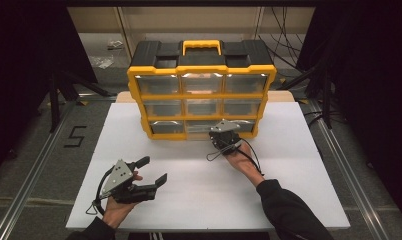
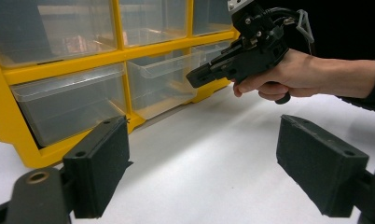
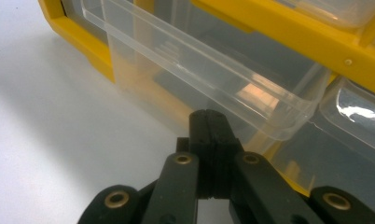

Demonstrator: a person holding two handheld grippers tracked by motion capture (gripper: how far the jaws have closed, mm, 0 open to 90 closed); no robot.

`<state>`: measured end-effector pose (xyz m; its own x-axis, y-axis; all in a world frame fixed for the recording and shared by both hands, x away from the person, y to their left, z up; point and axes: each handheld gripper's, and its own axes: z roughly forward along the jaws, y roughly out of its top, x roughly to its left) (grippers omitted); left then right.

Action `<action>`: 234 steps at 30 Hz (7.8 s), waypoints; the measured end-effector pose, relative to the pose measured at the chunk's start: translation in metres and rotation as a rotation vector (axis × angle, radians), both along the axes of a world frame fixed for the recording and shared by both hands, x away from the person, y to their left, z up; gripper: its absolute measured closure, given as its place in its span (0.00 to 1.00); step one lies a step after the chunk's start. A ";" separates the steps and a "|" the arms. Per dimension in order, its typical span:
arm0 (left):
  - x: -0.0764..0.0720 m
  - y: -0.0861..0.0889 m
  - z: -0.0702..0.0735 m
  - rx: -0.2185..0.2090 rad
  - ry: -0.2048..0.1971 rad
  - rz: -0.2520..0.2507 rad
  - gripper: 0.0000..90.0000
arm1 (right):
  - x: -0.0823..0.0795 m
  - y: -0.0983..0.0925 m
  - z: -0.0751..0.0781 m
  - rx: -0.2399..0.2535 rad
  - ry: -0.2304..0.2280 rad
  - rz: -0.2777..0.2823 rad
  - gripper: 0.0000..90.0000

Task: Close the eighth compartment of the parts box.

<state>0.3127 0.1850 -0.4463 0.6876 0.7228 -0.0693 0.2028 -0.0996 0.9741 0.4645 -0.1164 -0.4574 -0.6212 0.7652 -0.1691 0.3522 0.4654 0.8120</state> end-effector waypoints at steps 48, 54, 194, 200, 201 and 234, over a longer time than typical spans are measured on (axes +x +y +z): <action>0.000 0.002 0.000 -0.010 0.005 0.002 0.19 | 0.021 0.007 0.004 0.039 -0.008 0.004 1.00; -0.001 0.001 0.000 -0.005 0.000 0.001 0.19 | 0.024 0.009 0.003 0.043 -0.011 0.006 1.00; 0.000 0.001 0.000 0.005 -0.004 0.003 0.19 | -0.101 -0.038 0.047 0.350 -0.073 0.169 0.32; 0.000 0.001 0.000 0.004 -0.003 0.003 0.19 | -0.105 -0.042 0.047 0.356 -0.085 0.160 0.32; 0.000 0.001 0.000 0.003 -0.003 0.003 0.19 | -0.106 -0.043 0.047 0.358 -0.086 0.157 0.32; -0.001 0.001 0.001 -0.003 -0.009 -0.008 0.18 | -0.128 -0.067 0.043 0.365 -0.092 0.114 0.17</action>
